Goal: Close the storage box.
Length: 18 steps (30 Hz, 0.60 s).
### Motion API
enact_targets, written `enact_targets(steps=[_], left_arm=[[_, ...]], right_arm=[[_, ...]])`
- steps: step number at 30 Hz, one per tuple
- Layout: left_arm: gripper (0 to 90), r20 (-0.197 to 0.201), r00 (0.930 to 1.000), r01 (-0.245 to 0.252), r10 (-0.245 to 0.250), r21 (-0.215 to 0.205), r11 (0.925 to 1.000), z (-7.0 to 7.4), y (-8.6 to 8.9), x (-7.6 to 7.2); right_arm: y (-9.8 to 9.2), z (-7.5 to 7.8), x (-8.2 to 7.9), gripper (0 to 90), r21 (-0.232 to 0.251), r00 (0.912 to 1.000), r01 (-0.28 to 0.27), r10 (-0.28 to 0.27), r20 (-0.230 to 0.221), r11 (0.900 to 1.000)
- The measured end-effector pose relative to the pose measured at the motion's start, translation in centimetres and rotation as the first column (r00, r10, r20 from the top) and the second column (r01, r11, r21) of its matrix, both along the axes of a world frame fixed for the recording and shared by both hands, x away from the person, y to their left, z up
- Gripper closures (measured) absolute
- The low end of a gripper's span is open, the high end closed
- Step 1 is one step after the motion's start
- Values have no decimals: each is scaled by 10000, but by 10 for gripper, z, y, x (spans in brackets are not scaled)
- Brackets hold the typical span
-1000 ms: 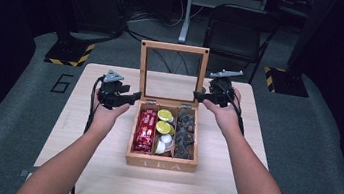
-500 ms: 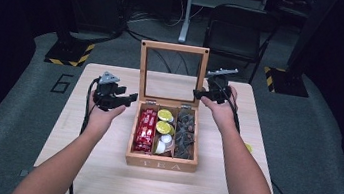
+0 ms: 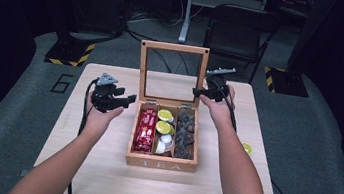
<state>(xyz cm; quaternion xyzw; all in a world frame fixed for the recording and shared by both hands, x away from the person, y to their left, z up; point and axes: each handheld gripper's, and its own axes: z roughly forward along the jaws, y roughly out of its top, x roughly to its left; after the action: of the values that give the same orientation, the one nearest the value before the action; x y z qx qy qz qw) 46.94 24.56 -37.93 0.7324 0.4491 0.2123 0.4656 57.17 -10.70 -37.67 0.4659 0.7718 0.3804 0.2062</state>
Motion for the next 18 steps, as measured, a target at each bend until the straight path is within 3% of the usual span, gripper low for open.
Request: enact_targets(steps=[18], left_arm=[[420,0,10000,72,-72,-1,10000,0,-1,0]], right_arm=[[6,-7,7,316,140,9998,51,-48,-214,9999]])
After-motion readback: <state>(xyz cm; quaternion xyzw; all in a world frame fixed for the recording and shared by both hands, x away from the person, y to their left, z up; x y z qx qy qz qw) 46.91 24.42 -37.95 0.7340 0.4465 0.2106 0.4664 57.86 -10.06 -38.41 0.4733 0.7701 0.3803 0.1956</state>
